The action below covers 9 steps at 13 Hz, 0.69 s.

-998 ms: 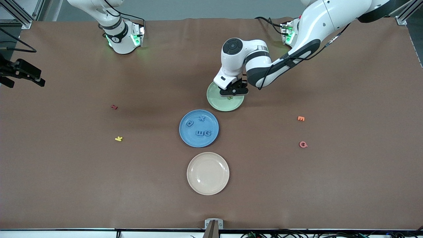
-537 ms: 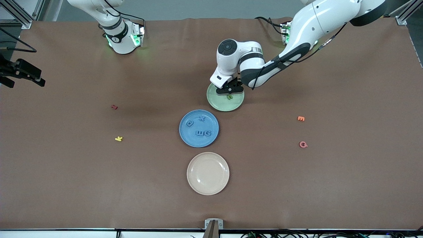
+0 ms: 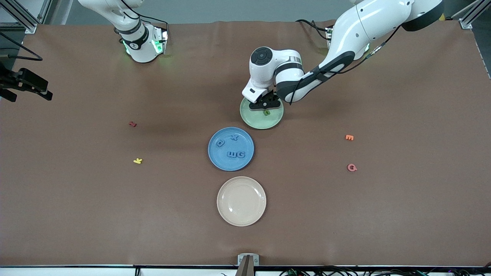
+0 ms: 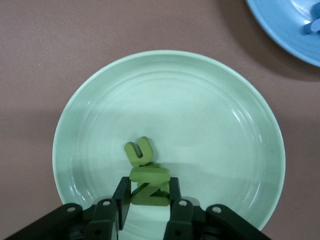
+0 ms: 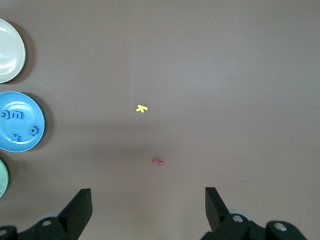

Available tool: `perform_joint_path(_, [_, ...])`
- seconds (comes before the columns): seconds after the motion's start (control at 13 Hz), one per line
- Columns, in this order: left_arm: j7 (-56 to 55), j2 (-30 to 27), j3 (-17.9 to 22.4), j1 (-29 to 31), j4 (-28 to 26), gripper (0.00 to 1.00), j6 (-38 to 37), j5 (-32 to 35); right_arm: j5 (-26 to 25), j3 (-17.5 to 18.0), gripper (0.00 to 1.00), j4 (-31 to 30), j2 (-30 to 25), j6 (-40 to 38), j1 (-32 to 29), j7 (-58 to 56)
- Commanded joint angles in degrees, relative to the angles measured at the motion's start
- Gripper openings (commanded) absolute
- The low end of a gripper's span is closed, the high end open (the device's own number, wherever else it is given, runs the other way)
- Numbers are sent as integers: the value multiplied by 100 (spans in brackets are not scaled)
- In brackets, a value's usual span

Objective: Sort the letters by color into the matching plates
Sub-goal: 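Lower the N onto the green plate and open the left gripper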

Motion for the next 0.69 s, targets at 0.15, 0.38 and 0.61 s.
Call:
perform_joint_path(0.15, [-109,164,207,-316,238,6,22,-78,-52,91,100,80,11,-48,-108,-66])
perform_joint_path(0.38, [-119,164,208,-308,229,10,22,-78,-52,91,100,80,11,-39,-99,-66])
perform_joint_path(0.61, [-119,164,234,-281,203,50,5,-87,-52,91,100,80,11,-39,-99,-66])
